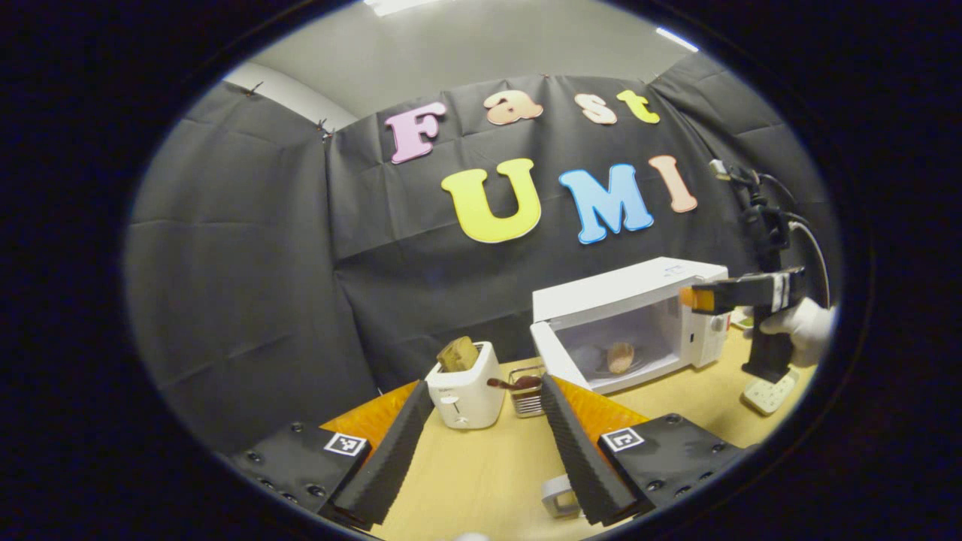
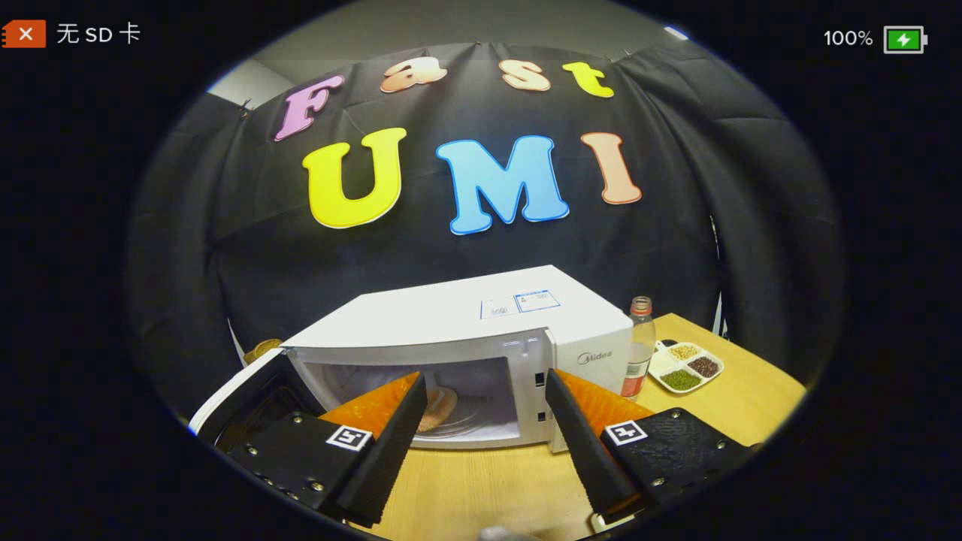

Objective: Open the microwave oven with the left hand, put the food in, and close the microwave oven.

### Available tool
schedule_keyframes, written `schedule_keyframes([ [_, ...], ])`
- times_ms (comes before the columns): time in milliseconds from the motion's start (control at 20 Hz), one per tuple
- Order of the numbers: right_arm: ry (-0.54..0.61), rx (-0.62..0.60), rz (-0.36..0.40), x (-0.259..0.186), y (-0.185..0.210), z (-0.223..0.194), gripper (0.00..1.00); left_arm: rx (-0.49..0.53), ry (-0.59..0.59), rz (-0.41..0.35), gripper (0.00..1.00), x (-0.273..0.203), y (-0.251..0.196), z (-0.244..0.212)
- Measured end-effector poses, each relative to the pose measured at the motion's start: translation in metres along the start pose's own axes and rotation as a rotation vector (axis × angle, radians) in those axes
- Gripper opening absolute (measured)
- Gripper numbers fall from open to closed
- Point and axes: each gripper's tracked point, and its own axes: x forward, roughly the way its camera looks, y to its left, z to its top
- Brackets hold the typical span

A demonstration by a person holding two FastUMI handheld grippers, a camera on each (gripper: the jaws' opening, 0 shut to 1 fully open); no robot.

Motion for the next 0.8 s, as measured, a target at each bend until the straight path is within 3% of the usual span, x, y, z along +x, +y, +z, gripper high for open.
schedule_keyframes([
  [200,0.018,-0.062,0.034,-0.039,-0.021,0.001,0.97,0.005,0.047,0.061,1.00,-0.007,0.024,-0.031],
  [350,0.074,-0.064,0.068,-0.065,-0.027,-0.002,0.96,0.019,0.087,0.086,0.94,-0.011,0.030,-0.056],
  [600,0.071,-0.099,0.110,-0.097,-0.031,0.021,0.97,0.004,0.152,0.091,1.00,-0.018,0.016,-0.106],
  [800,0.051,-0.125,0.134,-0.108,-0.028,0.038,0.97,-0.024,0.177,0.089,0.97,-0.024,0.003,-0.120],
])
